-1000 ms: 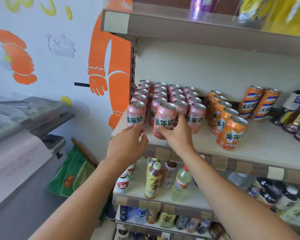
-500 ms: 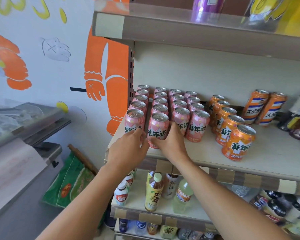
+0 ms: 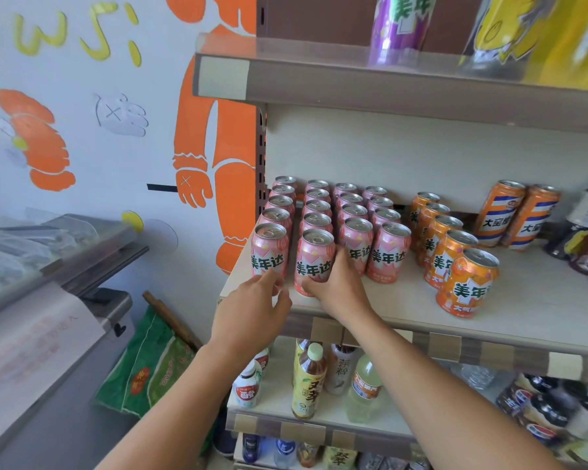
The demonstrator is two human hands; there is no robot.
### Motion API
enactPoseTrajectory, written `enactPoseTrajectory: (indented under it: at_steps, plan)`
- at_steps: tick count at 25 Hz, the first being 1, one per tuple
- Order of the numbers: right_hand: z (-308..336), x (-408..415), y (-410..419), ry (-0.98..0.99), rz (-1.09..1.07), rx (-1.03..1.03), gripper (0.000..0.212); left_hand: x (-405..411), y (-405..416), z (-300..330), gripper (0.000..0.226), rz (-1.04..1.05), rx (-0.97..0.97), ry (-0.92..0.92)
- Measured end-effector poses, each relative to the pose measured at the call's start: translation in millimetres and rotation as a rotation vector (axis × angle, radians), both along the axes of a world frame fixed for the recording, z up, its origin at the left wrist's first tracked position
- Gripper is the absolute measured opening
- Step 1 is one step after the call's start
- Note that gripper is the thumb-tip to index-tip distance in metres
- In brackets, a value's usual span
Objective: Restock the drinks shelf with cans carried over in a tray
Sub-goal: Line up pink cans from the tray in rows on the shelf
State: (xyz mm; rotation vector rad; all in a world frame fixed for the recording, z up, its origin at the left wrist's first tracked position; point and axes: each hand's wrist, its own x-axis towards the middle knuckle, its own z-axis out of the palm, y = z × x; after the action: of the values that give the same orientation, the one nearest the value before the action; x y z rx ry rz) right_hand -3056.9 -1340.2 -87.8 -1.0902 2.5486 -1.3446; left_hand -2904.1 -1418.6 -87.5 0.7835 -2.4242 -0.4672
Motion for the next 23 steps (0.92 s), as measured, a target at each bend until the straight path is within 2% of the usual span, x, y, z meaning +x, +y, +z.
enactPoseTrajectory:
  at_steps: [4, 6, 8, 10, 15, 19, 23]
  plan:
    - [6, 8, 4, -0.009, -0.026, 0.062, 0.063, 7, 13, 1, 0.021, -0.001, 0.019, -0.010]
    - [12, 14, 15, -0.038, -0.017, 0.066, 0.072, 10, 22, 2, 0.024, -0.030, 0.027, 0.000]
    - [19, 20, 34, 0.009, -0.013, 0.074, 0.080, 9, 33, 1, 0.026, -0.070, 0.017, -0.005]
    - [24, 28, 63, 0.095, -0.017, 0.094, 0.078, 2, 46, 0, 0.027, -0.107, -0.004, 0.000]
    - [16, 22, 163, 0.313, -0.110, 0.190, 0.056, -42, 106, -1, 0.031, -0.240, -0.028, -0.001]
    - [0, -1, 262, 0.350, -0.256, 0.285, 0.049, -86, 175, -7, 0.030, -0.405, -0.093, -0.019]
    - [-25, -18, 385, 0.302, -0.429, 0.368, 0.046, -131, 281, -24, 0.035, -0.573, -0.099, -0.079]
